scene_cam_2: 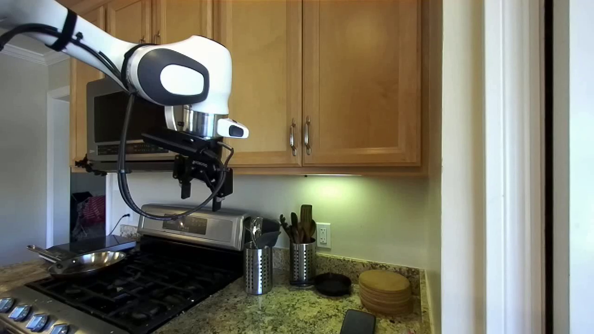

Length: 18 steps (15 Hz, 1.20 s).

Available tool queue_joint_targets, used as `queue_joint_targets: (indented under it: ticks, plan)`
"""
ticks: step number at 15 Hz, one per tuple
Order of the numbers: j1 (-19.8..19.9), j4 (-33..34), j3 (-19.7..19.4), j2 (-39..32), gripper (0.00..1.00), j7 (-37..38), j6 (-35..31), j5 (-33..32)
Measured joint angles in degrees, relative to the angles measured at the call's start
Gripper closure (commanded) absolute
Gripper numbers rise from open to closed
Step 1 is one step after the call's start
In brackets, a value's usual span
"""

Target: Open the left door of the upper cabinet on the right

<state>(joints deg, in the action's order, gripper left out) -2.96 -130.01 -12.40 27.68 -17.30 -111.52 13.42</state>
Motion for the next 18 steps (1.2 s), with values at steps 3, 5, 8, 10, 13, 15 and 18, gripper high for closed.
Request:
queue_joint_targets:
  ticks: [3,5,8,10,13,15,18]
  plan:
    - [1.0,-0.1,1.3,-0.1,0.00,0.7,-0.4,-0.6]
    - [2.2,-0.6,3.8,-0.4,0.00,4.0,-3.1,-3.0]
    - [3.3,-0.9,7.9,-2.2,0.00,10.1,-8.4,-7.1]
    - [3.5,-0.8,9.6,-3.7,0.00,13.4,-13.0,-8.6]
    - [4.0,-0.1,11.1,-6.1,0.00,17.7,-19.9,-11.5]
    - [4.6,1.1,11.3,-7.6,0.00,19.2,-24.0,-13.3]
    - [6.0,4.0,11.3,-9.5,0.00,19.8,-28.9,-15.4]
